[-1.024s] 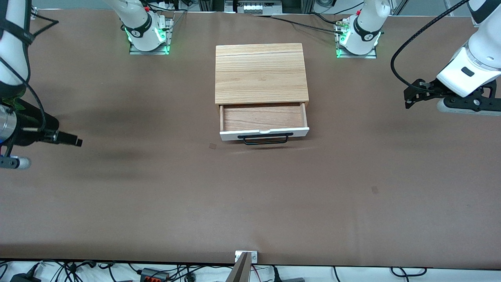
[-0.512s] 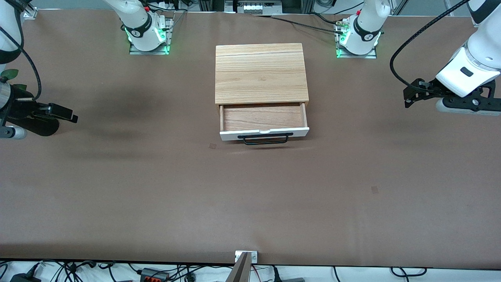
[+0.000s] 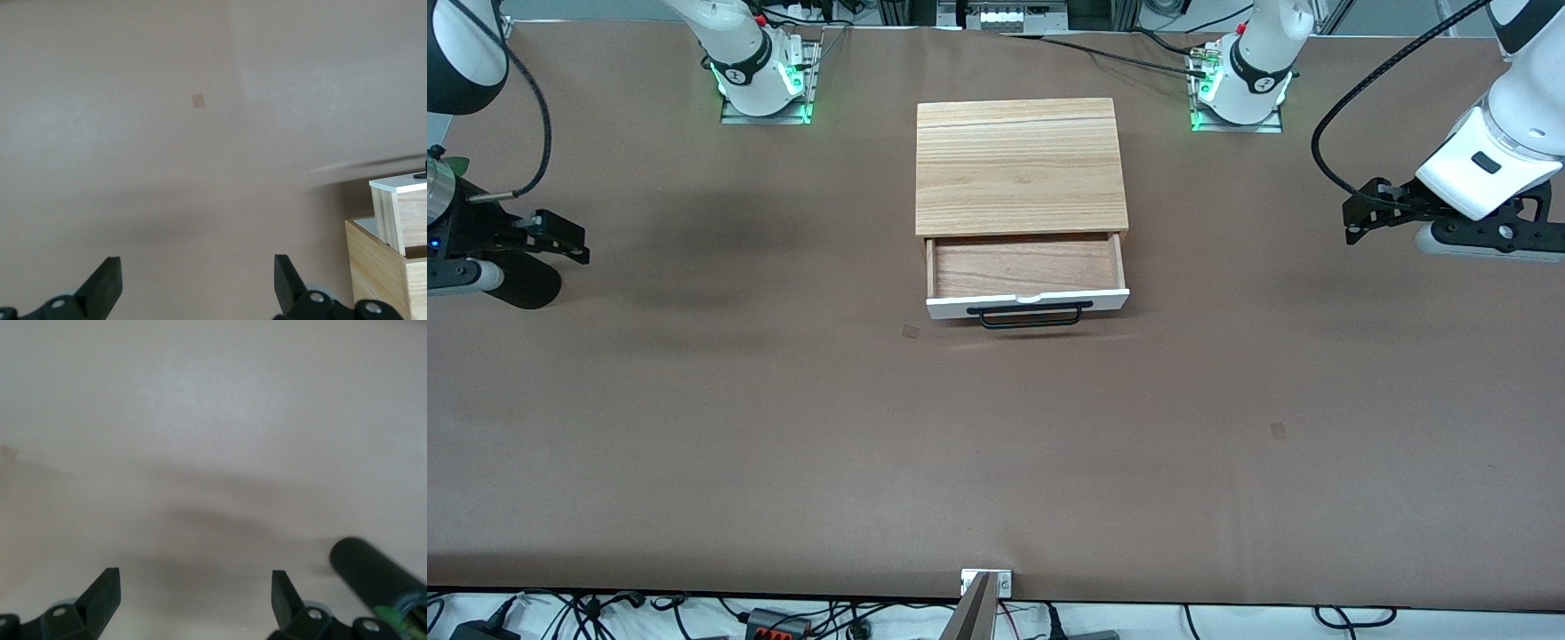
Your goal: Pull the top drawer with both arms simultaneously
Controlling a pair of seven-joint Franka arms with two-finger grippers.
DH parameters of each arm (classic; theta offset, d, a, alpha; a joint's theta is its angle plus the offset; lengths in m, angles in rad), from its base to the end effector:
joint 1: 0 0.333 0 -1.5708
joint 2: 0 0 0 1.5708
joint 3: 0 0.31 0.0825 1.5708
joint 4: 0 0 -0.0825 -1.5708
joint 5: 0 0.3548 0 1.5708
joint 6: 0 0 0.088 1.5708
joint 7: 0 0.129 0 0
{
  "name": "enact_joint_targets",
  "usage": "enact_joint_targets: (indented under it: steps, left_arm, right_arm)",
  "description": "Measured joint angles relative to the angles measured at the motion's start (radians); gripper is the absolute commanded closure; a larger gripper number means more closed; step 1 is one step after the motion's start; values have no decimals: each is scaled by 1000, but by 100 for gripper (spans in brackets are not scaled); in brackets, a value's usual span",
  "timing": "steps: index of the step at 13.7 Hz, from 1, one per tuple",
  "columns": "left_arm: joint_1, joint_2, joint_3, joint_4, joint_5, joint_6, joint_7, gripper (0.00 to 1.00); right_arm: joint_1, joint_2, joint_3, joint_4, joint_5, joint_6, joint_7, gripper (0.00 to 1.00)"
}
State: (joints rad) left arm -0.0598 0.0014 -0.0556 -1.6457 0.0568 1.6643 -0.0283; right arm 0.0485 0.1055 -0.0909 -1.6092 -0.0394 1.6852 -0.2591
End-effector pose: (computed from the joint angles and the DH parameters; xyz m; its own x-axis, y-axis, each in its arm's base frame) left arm 0.5305 -0.0546 0.5708 0.9956 -0.0923 0.0186 -0.0911 -0.9943 -0.0560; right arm 0.5611 -0.0263 0.5322 0.9748 0.2193 -0.0407 0.2209 -0.9745 0.0394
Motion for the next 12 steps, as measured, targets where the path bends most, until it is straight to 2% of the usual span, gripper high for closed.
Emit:
enact_joint_targets:
  steps: [12]
  left_arm:
    - [1,2,-19,0,0,-23,3,0]
  right_arm:
    - [-26,-27,8,37,34,-19,-61,0]
